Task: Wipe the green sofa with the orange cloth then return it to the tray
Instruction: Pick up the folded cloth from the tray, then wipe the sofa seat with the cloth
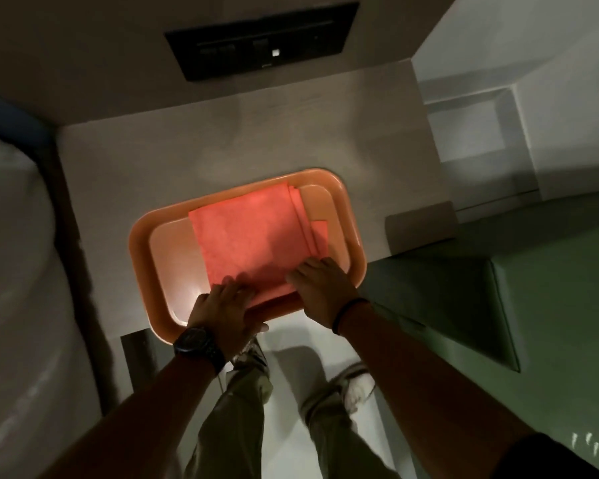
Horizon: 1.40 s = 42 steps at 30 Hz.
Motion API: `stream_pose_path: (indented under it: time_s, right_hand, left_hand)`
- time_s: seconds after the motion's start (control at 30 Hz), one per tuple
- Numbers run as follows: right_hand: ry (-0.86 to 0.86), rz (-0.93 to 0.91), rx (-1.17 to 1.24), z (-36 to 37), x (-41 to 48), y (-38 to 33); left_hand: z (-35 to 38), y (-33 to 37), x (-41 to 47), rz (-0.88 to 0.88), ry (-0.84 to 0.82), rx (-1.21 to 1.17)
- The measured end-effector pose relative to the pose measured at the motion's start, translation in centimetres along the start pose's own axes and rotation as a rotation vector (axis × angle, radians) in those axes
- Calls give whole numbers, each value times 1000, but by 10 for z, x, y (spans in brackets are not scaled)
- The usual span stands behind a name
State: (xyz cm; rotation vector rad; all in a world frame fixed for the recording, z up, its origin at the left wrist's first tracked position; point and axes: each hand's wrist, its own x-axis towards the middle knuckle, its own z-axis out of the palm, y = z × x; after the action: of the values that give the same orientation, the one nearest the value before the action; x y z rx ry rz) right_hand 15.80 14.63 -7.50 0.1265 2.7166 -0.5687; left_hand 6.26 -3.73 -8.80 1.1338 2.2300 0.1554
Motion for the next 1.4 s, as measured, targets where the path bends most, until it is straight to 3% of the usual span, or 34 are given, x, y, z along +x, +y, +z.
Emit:
stream_pose_path:
  time_s: [0.13, 0.3, 0.5, 0.63, 0.8, 0.93, 1.1, 1.23, 1.3, 1.4]
  right_hand:
    - [76, -73, 12, -11, -13, -2]
    - [336, -71, 49, -39, -53, -5]
    - [578, -22, 198, -76, -169, -20]
    - [626, -3, 280, -88, -274, -14]
    - [552, 241, 299, -87, -435, 47]
    - [667, 523, 230, -84, -569, 101]
    - [840, 890, 109, -48, -676, 142]
    - [834, 1001, 91, 14, -691, 157]
    - [710, 952, 127, 51, -676, 152]
    - [470, 889, 202, 109, -644, 137]
  left_hand:
    - [-7, 1, -1, 16, 96, 67]
    - [-44, 30, -8, 60, 212, 77]
    - [-105, 118, -81, 275, 330, 117]
    - [-119, 208, -125, 525, 217, 88]
    - [-89, 368, -117, 752, 94, 186]
    - [-48, 517, -87, 1003, 52, 326]
    - [18, 657, -67, 1127, -1, 295]
    - [82, 679, -47, 1237, -84, 328]
    - [114, 654, -33, 1267, -145, 374]
    - [157, 589, 4, 1033, -222, 515]
